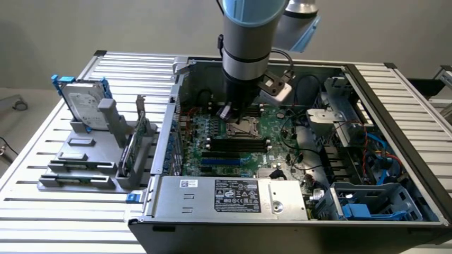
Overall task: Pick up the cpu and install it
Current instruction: 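Install the first cpu locking lever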
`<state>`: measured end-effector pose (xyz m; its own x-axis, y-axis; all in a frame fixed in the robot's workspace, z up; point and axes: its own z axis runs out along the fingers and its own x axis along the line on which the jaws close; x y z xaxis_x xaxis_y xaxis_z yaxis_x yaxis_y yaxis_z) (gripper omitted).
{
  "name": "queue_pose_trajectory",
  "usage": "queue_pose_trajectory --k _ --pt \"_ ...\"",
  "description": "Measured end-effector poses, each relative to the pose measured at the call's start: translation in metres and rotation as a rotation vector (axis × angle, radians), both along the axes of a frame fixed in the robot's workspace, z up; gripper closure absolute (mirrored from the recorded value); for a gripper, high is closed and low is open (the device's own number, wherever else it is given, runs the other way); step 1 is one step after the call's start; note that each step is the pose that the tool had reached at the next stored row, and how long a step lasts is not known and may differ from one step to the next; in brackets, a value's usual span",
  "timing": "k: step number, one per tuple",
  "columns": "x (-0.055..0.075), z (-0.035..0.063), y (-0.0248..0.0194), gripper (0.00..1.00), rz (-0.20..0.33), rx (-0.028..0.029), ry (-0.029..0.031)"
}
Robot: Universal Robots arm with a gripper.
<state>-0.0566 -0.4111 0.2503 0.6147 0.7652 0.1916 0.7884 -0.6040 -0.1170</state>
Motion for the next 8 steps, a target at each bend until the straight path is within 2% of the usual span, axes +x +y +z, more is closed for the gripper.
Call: queue_pose_trajectory --k 5,8 --pt "-0.0040 0.0019 -0.0048 0.89 -0.001 0.0000 0.0105" --pt "-0.0088 0.0020 -0.0067 0.89 -0.001 -0.0001 0.0121"
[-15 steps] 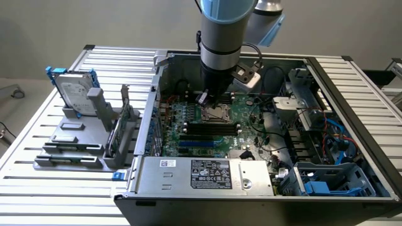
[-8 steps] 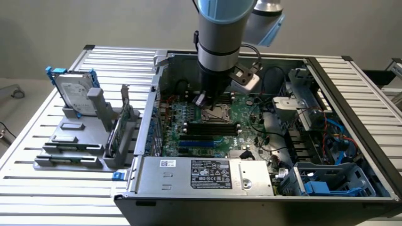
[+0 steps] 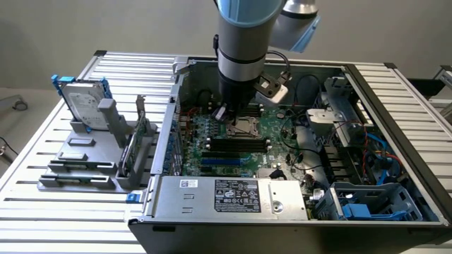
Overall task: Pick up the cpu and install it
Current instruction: 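Install the first cpu locking lever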
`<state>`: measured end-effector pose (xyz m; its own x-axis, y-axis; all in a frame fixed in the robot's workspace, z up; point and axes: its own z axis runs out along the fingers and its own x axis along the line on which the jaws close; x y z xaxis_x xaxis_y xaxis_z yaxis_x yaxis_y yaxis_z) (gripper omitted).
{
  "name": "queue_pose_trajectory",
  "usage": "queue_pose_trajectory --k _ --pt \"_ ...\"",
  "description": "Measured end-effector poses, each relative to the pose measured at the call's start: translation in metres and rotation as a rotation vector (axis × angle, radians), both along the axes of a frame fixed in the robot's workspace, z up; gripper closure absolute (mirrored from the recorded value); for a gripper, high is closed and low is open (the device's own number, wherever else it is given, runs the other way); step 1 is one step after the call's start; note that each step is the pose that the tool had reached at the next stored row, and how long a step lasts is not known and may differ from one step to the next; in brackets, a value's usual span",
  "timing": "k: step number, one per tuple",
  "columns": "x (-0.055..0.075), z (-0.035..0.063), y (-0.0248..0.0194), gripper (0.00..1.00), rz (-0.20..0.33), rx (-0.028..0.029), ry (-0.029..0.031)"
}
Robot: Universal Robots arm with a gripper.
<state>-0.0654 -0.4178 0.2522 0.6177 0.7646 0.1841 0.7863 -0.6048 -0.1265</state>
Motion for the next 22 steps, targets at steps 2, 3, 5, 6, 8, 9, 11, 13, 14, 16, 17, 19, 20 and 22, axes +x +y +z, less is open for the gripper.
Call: queue_pose_trajectory --k 2,3,5,6,8,9,11,13,14,16,17,19,20,22 --pt "-0.004 -0.0003 -0.0015 0.89 0.000 0.0001 0.0004" --pt "-0.004 -0.0005 -0.0019 0.89 0.000 0.0002 0.0004" --pt "-0.004 -0.0009 -0.0019 0.89 0.000 -0.0001 0.0006" --pt "-0.004 -0.0010 -0.0019 0.89 0.000 -0.0001 0.0004" --pt "-0.004 -0.0013 -0.0019 0.89 0.000 -0.0001 -0.0006" --pt "-0.004 -0.0018 -0.0019 0.89 0.000 0.0003 -0.0017" --pt "-0.004 -0.0032 -0.0019 0.89 0.000 0.0002 -0.0042" --pt "-0.004 -0.0058 -0.0019 0.89 0.000 0.0001 -0.0056" --pt "-0.004 -0.0075 -0.0019 0.89 0.000 0.0003 -0.0058" --pt "-0.005 -0.0104 -0.0019 0.89 0.000 0.0000 -0.0058" --pt "-0.005 -0.0113 -0.0019 0.89 0.000 -0.0001 -0.0057" --pt "-0.006 -0.0127 -0.0019 0.89 0.000 0.0001 -0.0058" --pt "-0.006 -0.0133 -0.0019 0.89 0.000 0.0000 -0.0056" --pt "-0.007 -0.0142 -0.0020 0.89 0.000 0.0001 -0.0054"
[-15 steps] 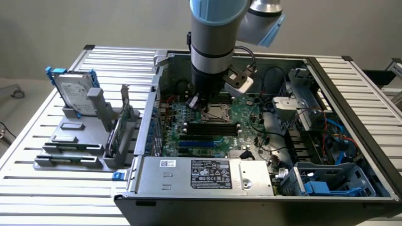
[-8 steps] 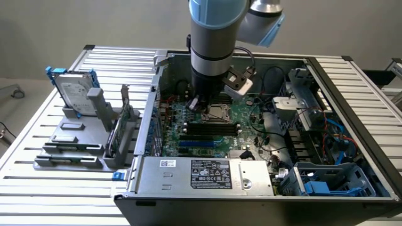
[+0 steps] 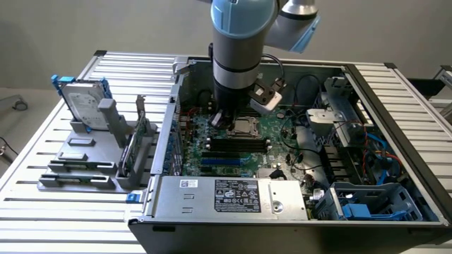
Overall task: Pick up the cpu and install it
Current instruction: 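Install the first cpu locking lever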
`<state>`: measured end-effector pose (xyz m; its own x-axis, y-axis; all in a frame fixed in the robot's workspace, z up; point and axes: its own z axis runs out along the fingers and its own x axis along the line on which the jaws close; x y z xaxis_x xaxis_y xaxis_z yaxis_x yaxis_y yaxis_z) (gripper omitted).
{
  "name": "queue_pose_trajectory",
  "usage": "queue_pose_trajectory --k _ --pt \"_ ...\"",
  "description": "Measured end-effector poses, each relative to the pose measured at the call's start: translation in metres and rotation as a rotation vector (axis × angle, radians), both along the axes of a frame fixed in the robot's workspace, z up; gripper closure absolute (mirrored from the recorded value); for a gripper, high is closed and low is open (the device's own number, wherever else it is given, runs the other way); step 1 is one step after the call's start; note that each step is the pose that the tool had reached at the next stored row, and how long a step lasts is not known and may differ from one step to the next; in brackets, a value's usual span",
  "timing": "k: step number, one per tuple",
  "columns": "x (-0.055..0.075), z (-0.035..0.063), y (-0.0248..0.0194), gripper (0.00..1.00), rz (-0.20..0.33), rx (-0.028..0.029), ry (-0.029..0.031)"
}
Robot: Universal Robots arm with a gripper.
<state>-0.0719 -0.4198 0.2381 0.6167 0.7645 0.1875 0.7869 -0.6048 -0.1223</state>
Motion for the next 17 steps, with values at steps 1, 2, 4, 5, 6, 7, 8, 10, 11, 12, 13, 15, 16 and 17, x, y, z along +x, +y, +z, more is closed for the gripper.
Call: queue_pose_trajectory --k 1,2,4,5,6,7,8,10,11,12,13,15,16,17 --pt "0.000 -0.0003 0.0000 0.89 0.000 -0.0001 0.0004" --pt "0.000 -0.0006 0.0000 0.89 0.000 -0.0002 0.0007" --pt "-0.001 -0.0016 0.0001 0.89 0.000 0.0001 0.0007" --pt "-0.002 -0.0022 0.0002 0.89 0.000 0.0001 0.0007" --pt "-0.002 -0.0029 0.0004 0.89 0.000 0.0000 0.0007" --pt "-0.003 -0.0042 0.0006 0.89 0.000 0.0001 0.0007" --pt "-0.003 -0.0055 0.0009 0.89 0.000 -0.0001 0.0008" --pt "-0.005 -0.0081 0.0019 0.89 0.000 0.0000 0.0007" --pt "-0.005 -0.0092 0.0023 0.89 0.000 0.0002 0.0007" --pt "-0.005 -0.0100 0.0028 0.89 0.000 0.0005 0.0007" --pt "-0.006 -0.0107 0.0034 0.89 0.000 0.0007 0.0007" --pt "-0.006 -0.0120 0.0041 0.89 0.000 0.0018 0.0007" --pt "-0.006 -0.0127 0.0047 0.89 0.000 0.0021 0.0005" --pt "-0.006 -0.0137 0.0050 0.89 0.000 0.0026 0.0003"
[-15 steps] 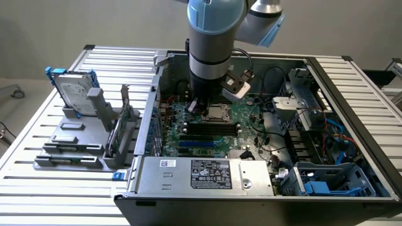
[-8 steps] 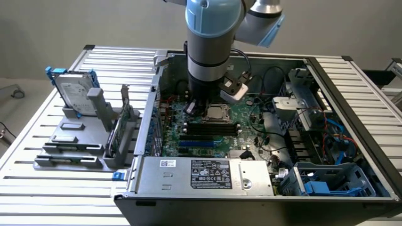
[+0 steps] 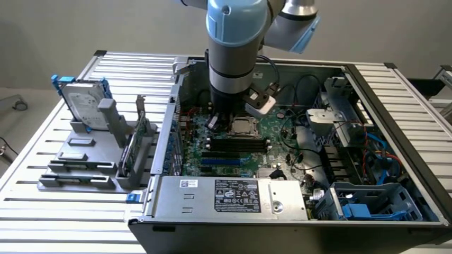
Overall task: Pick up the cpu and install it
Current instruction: 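Install the first cpu locking lever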
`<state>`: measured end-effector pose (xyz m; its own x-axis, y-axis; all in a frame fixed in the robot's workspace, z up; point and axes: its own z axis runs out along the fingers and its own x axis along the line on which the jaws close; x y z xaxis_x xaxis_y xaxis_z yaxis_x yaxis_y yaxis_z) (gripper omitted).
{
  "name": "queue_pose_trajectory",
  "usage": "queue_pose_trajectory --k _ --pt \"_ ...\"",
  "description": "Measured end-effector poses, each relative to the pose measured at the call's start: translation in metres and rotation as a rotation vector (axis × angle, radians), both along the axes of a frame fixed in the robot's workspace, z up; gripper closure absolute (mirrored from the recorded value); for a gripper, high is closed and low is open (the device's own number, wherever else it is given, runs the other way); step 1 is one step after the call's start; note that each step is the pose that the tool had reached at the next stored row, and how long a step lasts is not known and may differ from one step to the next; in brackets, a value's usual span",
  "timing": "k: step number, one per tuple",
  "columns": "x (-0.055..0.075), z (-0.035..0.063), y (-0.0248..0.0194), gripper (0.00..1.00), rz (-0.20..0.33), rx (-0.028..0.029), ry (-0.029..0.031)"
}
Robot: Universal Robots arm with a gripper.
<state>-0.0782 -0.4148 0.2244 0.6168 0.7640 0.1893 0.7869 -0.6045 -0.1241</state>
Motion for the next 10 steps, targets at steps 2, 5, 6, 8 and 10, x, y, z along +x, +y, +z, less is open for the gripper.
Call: queue_pose_trajectory --k 2,5,6,8,10 --pt "-0.0005 -0.0023 0.0007 0.89 0.000 0.0005 -0.0006" --pt "-0.0013 -0.0059 0.0014 0.89 0.000 0.0007 -0.0013" --pt "-0.0017 -0.0070 0.0016 0.89 0.000 0.0008 -0.0015" --pt "-0.0022 -0.0085 0.0018 0.89 0.000 0.0014 -0.0015" --pt "-0.0027 -0.0096 0.0019 0.89 0.000 0.0024 -0.0013"
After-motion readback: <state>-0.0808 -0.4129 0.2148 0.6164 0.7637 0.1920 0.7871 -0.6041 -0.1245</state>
